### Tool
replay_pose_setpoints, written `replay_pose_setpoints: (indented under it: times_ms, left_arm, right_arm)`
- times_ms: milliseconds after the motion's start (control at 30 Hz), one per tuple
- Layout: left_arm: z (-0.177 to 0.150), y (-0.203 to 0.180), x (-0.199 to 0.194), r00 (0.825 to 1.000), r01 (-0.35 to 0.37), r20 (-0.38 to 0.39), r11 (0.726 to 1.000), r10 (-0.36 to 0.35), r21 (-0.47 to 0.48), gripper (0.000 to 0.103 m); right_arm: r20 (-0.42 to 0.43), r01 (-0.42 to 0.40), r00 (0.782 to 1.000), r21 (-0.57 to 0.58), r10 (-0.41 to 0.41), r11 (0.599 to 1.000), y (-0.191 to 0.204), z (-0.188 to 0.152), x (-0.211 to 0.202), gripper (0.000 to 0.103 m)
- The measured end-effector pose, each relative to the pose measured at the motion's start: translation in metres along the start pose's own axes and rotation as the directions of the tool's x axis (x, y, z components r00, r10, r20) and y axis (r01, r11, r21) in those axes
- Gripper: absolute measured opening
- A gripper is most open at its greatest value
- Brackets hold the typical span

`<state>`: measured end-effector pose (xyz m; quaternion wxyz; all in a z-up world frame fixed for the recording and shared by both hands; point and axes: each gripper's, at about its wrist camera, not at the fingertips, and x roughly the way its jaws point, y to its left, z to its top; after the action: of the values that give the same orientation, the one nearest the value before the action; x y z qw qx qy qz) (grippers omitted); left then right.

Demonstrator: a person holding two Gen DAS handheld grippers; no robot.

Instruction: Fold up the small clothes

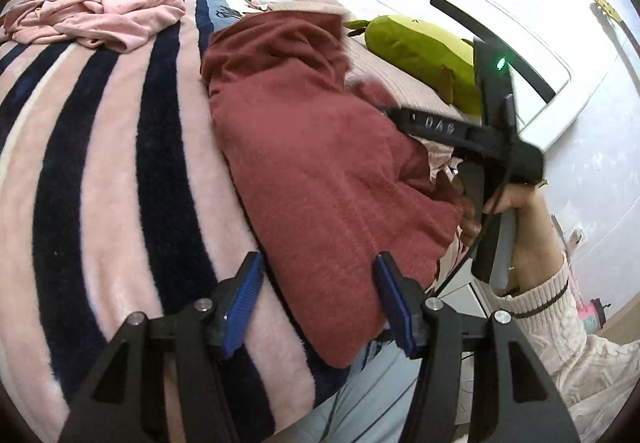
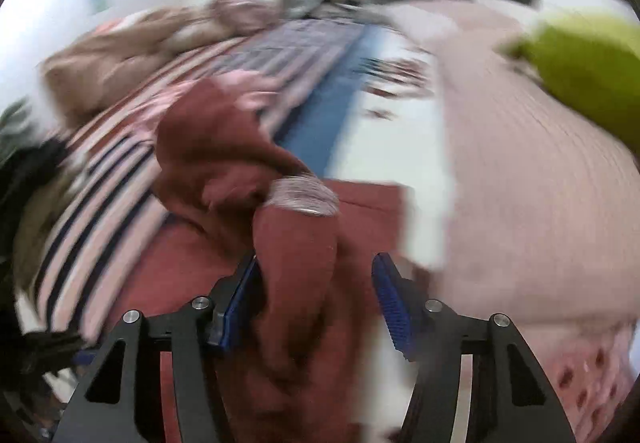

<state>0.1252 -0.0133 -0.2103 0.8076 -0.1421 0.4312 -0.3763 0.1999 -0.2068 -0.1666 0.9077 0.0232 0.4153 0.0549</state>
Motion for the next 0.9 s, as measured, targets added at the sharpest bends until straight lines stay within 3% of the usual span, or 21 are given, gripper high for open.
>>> replay_pose_setpoints:
  times_ms: [67, 133, 233, 300, 367, 400, 433, 467, 500, 533, 633, 733, 900]
  left_arm:
    - [0.001, 0.001, 0.000, 1.000, 0.006, -0.003, 1.000, -0.006, -0.001, 0.053]
    - [0.002, 0.001, -0.001, 1.000, 0.017, -0.002, 1.000, -0.017, -0.005, 0.055]
    - [0.002, 0.005, -0.003, 0.999, 0.049, 0.002, 0.999, -0.049, -0.013, 0.060]
    - [0.001, 0.006, -0.003, 0.998, 0.056, 0.003, 0.998, -0.056, -0.020, 0.060]
    - [0.002, 0.005, -0.003, 0.999, 0.052, 0.013, 0.998, -0.052, -0.023, 0.059]
    - [0.002, 0.003, -0.002, 0.999, 0.048, 0.017, 0.999, -0.048, -0.021, 0.059]
    - [0.002, 0.002, -0.002, 0.999, 0.038, 0.020, 0.999, -0.038, -0.017, 0.057]
    - [0.003, 0.001, -0.002, 0.999, 0.034, 0.025, 0.999, -0.034, -0.012, 0.049]
    - [0.003, -0.002, -0.004, 0.999, 0.032, 0.035, 0.999, -0.031, -0.003, 0.046]
    - [0.003, -0.004, -0.006, 0.999, 0.029, 0.045, 1.000, -0.030, 0.006, 0.041]
    - [0.003, -0.006, -0.013, 0.998, 0.024, 0.051, 0.999, -0.026, 0.035, 0.034]
    - [0.003, -0.008, -0.016, 0.999, 0.005, 0.041, 0.998, -0.008, 0.056, 0.034]
    - [0.003, -0.003, -0.009, 1.000, 0.015, 0.018, 0.999, -0.015, 0.029, 0.035]
  right_arm:
    - [-0.028, 0.000, 1.000, 0.046, 0.001, 0.999, -0.023, -0.011, 0.000, 0.052]
    - [-0.009, -0.110, 0.994, 0.081, 0.111, 0.991, -0.036, -0.025, -0.014, 0.052]
    - [0.025, -0.284, 0.959, 0.116, 0.283, 0.952, -0.046, -0.047, -0.039, 0.056]
    - [0.010, -0.408, 0.912, 0.133, 0.410, 0.903, -0.042, -0.064, -0.043, 0.065]
    - [-0.003, -0.477, 0.877, 0.119, 0.481, 0.871, -0.032, -0.077, -0.046, 0.066]
    - [-0.003, -0.488, 0.872, 0.100, 0.490, 0.867, -0.024, -0.082, -0.049, 0.065]
    - [0.002, -0.495, 0.869, 0.071, 0.496, 0.866, -0.016, -0.086, -0.050, 0.054]
    - [0.009, -0.484, 0.875, 0.062, 0.484, 0.873, -0.012, -0.089, -0.050, 0.042]
    - [0.014, -0.460, 0.888, 0.067, 0.460, 0.885, -0.010, -0.094, -0.053, 0.020]
    - [0.024, -0.451, 0.892, 0.093, 0.451, 0.888, -0.010, -0.098, -0.054, 0.013]
    - [0.060, -0.460, 0.888, 0.092, 0.456, 0.883, -0.011, -0.105, -0.067, 0.009]
    - [0.046, -0.485, 0.875, 0.060, 0.482, 0.873, -0.011, -0.116, -0.082, 0.009]
    - [-0.060, -0.398, 0.916, -0.012, 0.397, 0.917, 0.006, -0.124, -0.069, 0.015]
